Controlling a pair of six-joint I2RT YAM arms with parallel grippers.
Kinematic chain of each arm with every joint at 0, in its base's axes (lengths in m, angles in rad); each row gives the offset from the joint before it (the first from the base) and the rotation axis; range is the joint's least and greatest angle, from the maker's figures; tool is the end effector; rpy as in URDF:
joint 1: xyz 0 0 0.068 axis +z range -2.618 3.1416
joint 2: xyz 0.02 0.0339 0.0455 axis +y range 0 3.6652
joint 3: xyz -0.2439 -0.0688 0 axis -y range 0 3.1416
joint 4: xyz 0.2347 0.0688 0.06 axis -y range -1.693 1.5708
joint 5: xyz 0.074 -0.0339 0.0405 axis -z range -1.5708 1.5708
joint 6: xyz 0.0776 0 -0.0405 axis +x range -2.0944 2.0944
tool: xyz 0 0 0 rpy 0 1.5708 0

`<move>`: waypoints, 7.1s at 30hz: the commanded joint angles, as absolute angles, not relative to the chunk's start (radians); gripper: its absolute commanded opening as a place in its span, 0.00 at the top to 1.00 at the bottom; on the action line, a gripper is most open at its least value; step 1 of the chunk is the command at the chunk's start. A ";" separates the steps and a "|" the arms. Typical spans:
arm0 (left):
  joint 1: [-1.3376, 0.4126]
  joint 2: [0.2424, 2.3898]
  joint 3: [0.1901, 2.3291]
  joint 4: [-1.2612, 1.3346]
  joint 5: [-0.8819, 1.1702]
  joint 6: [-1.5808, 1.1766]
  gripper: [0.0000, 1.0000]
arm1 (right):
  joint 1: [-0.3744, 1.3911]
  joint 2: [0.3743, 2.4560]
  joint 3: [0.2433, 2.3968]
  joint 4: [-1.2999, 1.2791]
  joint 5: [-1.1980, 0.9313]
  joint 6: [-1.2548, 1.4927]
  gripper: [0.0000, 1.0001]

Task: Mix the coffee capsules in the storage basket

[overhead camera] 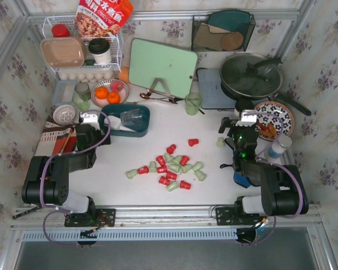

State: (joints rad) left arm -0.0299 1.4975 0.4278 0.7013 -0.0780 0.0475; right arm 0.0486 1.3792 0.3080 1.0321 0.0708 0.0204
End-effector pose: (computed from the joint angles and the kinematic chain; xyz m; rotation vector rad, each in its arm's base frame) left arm 0.3088 -0.0032 0.1252 0.0232 1.9389 0.0873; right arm 0.2899 0.0086 0.1697 0.0321 1.6095 -0.0036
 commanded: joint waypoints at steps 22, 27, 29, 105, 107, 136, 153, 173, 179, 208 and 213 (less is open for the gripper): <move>-0.032 1.122 0.710 0.054 -0.134 -0.163 0.00 | 0.051 1.140 0.424 0.639 0.069 0.193 0.00; -0.035 1.001 0.705 -0.120 -0.215 -0.380 0.00 | 0.052 1.142 0.414 0.629 0.064 0.205 0.00; -0.030 0.959 0.707 -0.193 -0.312 -0.542 0.00 | 0.054 1.143 0.414 0.622 0.068 0.199 0.00; -0.686 1.974 1.354 -0.055 -0.742 0.351 0.90 | 0.056 1.206 0.477 0.558 -0.049 0.184 0.00; -0.686 1.953 1.336 -0.028 -0.766 0.351 0.98 | 0.057 1.207 0.478 0.555 -0.049 0.184 0.00; -0.617 1.622 1.426 -0.309 -0.369 -0.091 1.00 | 0.057 1.208 0.482 0.543 -0.040 0.184 0.00; -0.204 1.423 1.238 -0.391 -0.198 -0.459 1.00 | 0.058 1.214 0.488 0.531 -0.037 0.184 0.00; 0.270 1.685 1.360 -0.535 0.036 -0.524 1.00 | 0.057 1.253 0.506 0.519 -0.062 0.190 0.00; 0.268 1.832 1.491 -0.598 0.055 -0.522 1.00 | 0.057 1.261 0.509 0.518 -0.066 0.190 0.00; 0.103 1.658 1.466 -0.488 -0.099 -0.447 0.32 | 0.058 1.282 0.524 0.506 -0.083 0.189 0.00; -0.051 1.605 1.401 -0.497 -0.143 -0.423 0.32 | 0.058 1.281 0.525 0.499 -0.078 0.189 0.00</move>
